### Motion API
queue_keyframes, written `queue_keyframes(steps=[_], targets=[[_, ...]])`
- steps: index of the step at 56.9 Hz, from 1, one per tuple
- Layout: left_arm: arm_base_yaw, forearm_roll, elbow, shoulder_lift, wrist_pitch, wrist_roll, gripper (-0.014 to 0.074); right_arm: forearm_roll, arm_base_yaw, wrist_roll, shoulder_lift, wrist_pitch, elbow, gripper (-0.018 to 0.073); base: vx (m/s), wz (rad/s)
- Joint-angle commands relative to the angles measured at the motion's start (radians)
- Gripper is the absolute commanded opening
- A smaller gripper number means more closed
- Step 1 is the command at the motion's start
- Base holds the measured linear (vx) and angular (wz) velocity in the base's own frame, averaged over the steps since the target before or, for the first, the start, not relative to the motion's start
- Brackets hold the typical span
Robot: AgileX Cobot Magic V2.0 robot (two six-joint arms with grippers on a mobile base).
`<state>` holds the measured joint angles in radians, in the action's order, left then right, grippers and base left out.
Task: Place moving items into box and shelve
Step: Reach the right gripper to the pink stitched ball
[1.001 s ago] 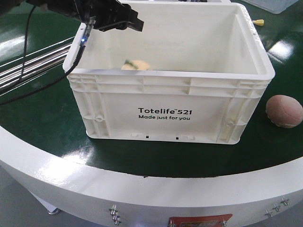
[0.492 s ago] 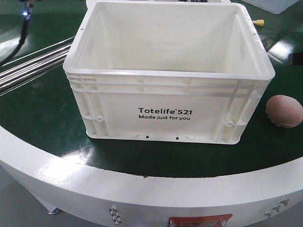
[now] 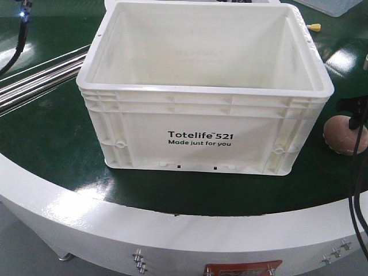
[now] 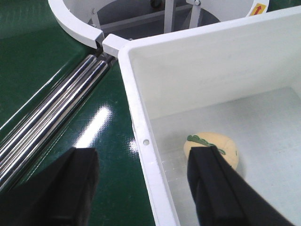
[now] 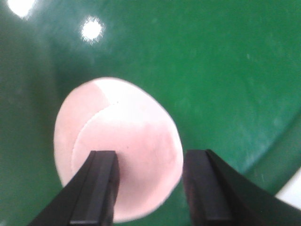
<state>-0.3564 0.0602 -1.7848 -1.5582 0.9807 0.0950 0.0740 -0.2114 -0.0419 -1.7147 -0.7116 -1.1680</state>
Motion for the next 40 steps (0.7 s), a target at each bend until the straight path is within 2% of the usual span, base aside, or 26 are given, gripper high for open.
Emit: queue_keyframes(steps=[1, 10, 16, 28, 40], targets=[[-0.005, -0.005, -0.028, 0.040, -0.082, 0.010, 0.0521, -0.049, -0.005, 0.082, 0.020, 0.074, -0.036, 0.0401, 0.00, 0.00], [-0.005, -0.005, -0.028, 0.040, -0.088, 0.010, 0.0521, -0.128, -0.003, 0.134, -0.038, 0.088, -0.036, 0.0386, 0.00, 0.00], [-0.005, -0.006, -0.028, 0.040, -0.088, 0.010, 0.0521, -0.182, -0.003, 0.177, -0.078, 0.066, -0.036, 0.0313, 0.00, 0.00], [-0.005, -0.013, -0.028, 0.040, -0.089, 0.028, 0.0521, -0.242, -0.003, 0.267, -0.083, 0.007, -0.046, -0.0015, 0.00, 0.00], [-0.005, -0.013, -0.028, 0.040, -0.091, 0.028, 0.0521, -0.230, -0.004, 0.263, 0.017, -0.113, -0.116, -0.0011, 0.00, 0.00]])
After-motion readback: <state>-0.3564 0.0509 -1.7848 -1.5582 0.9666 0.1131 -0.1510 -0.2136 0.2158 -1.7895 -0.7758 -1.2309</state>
